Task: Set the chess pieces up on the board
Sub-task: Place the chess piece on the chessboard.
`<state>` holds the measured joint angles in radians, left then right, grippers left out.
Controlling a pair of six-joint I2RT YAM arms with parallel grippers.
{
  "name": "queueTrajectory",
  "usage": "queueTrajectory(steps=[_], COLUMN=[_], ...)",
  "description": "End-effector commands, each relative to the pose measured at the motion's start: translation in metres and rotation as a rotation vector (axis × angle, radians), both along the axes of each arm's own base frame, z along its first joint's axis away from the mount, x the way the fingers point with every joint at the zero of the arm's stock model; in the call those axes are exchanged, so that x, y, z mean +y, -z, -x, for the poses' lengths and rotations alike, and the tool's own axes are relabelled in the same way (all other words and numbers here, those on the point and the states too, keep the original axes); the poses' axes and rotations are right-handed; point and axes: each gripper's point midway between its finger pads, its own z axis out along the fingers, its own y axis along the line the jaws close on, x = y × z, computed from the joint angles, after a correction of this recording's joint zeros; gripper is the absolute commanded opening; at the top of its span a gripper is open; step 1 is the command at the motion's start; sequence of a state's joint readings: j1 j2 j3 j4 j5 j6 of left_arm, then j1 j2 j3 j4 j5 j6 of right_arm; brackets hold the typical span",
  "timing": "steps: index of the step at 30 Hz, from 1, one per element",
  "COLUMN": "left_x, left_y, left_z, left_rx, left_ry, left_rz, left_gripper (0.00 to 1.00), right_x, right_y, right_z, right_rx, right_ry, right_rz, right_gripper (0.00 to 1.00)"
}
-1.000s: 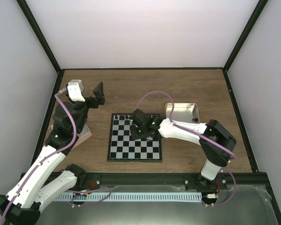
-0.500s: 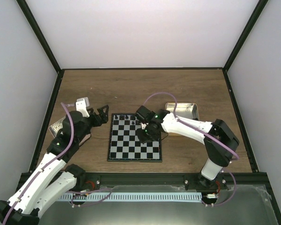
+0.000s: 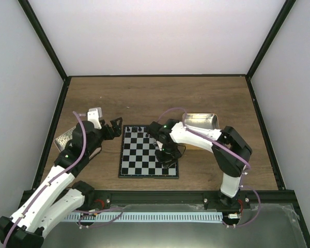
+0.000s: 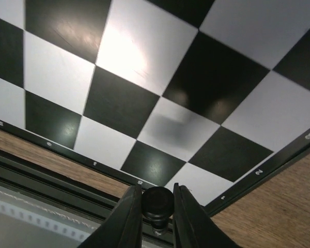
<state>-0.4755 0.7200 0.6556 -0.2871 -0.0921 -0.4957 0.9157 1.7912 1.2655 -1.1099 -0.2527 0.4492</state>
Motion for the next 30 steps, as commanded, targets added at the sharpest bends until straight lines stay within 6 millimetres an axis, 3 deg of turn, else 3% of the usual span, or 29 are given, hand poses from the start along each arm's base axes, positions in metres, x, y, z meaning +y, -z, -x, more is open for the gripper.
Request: queueTrajectory(steps=[1,11,24,30], left_x=[0.004,0.006,0.01,0.01], left_y=[0.008,0.01,0.01,0.011], left_z=[0.0,-0.002,-0.001,-0.001], left_rx=[-0.001,-0.009,-0.018,-0.014], left_ry=[0.002,-0.007,-0.024,-0.023], left_rz=[-0.055,-0.081,-0.08,-0.082], left_gripper=[0.98,0.99,1.0,1.0], right_x=[-0.008,-0.015,-0.002,-0.006], right_y=[-0.002,0.011,0.008,0.008], right_z=[0.013,0.018,0.004,0.006], right_rx=[0.071,0.102,0.065,0.061], right_ry=[-0.026,-0.026,-0.023,-0.025], right_rz=[0.028,0.074,0.058,0.058], right_gripper=[0.12,0.13,0.27,0.27])
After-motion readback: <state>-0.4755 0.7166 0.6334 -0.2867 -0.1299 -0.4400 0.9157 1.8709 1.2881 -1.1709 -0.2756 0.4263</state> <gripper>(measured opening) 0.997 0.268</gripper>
